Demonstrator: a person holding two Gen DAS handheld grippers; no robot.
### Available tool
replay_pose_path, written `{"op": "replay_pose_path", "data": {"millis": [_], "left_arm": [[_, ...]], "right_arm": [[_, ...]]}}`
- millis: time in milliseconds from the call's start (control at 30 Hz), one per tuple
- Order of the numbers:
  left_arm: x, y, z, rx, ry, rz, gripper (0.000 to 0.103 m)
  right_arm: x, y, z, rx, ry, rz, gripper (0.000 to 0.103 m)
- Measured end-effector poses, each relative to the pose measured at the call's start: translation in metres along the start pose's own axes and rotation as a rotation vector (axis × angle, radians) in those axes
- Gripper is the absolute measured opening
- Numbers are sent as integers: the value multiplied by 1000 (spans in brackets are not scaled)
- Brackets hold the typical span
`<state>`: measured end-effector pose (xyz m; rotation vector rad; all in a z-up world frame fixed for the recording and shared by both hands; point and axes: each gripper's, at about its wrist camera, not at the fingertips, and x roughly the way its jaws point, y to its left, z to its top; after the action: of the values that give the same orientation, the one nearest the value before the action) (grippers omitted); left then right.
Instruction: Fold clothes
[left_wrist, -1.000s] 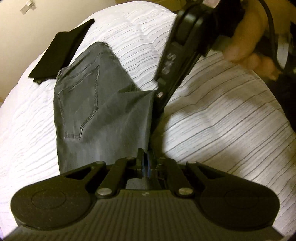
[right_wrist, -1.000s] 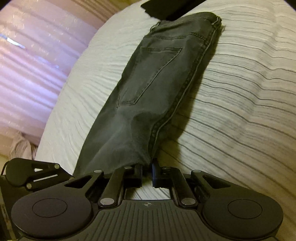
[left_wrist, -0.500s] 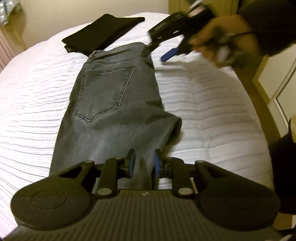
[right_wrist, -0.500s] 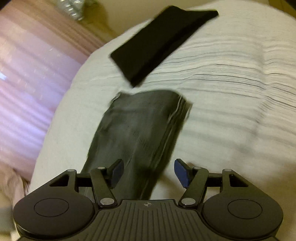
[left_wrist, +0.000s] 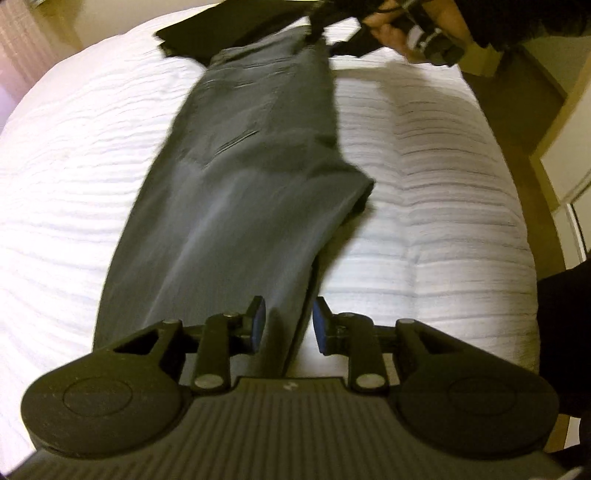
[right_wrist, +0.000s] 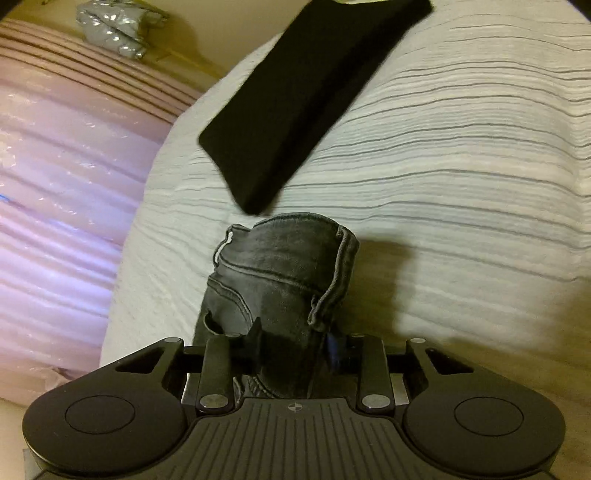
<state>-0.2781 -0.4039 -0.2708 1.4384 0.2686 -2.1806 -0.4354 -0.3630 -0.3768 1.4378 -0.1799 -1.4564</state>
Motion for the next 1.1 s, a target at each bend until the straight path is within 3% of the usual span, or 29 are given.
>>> {"op": "replay_pose_path", "data": {"millis": [100, 167, 233, 333, 433, 533, 667, 767, 900, 1000, 1100], "left_arm": [[-15, 5, -28, -52, 15, 60, 28], [-27, 10, -54, -87, 37, 122, 35], [-40, 14, -82, -115, 63, 182, 38], [-58, 20, -131, -166, 121, 273, 39], [-81, 29, -187, -241, 185, 355, 42], [-106, 36, -239, -326, 233, 438, 45], [-141, 41, -297, -445, 268, 530, 47], [-159, 36, -329, -502, 284, 574, 51], [-179, 29, -366, -577, 278, 624, 54], [-190, 23, -384, -676, 250, 671, 56], [-201, 15, -404, -781, 223, 704, 58]], "right_arm": [[-2, 5, -9, -51, 1, -45, 33], [-11, 14, -18, -87, -20, -89, 47], [-21, 27, -30, -112, -41, -134, 49], [-40, 50, -60, -158, -24, -142, 49], [-53, 89, -111, -305, 44, -145, 49], [-47, 140, -190, -535, 194, -91, 49], [-20, 214, -322, -936, 417, 71, 49], [-9, 262, -437, -1255, 524, 245, 49], [-2, 304, -574, -1646, 533, 452, 49], [10, 315, -654, -1863, 501, 554, 49], [26, 320, -713, -2035, 454, 577, 49]]}}
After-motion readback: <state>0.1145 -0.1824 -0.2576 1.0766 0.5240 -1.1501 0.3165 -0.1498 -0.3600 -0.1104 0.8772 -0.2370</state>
